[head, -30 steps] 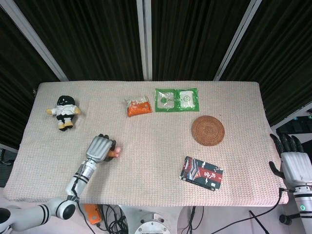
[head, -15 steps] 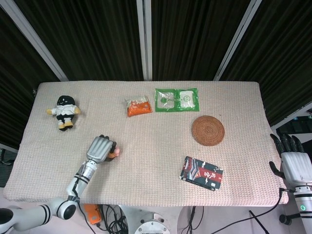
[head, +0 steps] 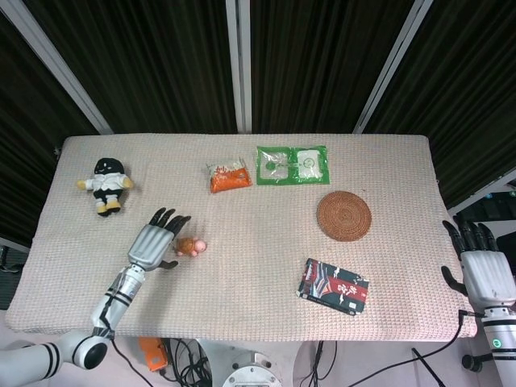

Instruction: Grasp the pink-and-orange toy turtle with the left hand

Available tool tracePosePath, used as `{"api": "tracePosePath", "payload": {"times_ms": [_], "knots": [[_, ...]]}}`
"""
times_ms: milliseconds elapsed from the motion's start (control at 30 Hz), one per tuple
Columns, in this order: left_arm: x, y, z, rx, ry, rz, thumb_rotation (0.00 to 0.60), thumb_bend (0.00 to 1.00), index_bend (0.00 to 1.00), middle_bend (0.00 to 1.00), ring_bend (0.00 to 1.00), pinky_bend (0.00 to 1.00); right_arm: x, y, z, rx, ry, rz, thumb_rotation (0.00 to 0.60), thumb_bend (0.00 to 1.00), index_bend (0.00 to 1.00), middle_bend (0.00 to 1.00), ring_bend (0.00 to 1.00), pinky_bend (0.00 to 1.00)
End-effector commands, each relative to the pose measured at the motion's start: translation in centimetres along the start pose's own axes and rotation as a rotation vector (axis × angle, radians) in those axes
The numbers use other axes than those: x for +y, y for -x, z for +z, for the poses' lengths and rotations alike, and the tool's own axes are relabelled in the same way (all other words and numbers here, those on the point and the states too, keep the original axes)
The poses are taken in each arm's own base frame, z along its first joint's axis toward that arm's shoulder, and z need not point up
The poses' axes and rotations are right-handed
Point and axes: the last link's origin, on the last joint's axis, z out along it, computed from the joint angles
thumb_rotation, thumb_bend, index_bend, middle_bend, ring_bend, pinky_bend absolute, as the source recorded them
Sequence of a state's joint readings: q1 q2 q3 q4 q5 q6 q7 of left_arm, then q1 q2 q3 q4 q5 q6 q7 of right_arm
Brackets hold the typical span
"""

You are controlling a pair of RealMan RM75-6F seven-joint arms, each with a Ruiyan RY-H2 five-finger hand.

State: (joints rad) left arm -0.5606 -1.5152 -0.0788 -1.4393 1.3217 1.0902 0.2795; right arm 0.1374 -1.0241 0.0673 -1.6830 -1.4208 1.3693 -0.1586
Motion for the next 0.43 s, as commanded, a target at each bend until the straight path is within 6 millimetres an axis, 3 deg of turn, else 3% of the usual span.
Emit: {"api": "tracePosePath", "payload": {"times_ms": [33, 167, 433], "knots": [[-1.8, -1.2, -2.0, 0.033, -0.044, -0.022, 0.6, 0.06, 0.07, 0.0, 0.0, 0.04, -0.1, 0.1, 0.0, -0.003, 0.003, 0.001, 0.6, 0.28, 0.0, 0.0, 0.0, 0.0], [-4.2, -2.7, -5.1, 0.113, -0.079, -0.023, 0.6, 0.06, 0.07, 0.0, 0.0, 0.04, -0.4, 0.0, 0.1, 0.005, 0.006, -0.001, 0.6, 0.28, 0.0, 0.0, 0.0, 0.0], [-9.5, -3.9, -13.6, 0.223, -0.159, -0.011, 0.6, 0.06, 0.07, 0.01, 0.0, 0.04, -0.8, 0.5, 0.1, -0.007, 0.001, -0.011, 0.6, 0.28, 0.0, 0.0, 0.0, 0.0]]}}
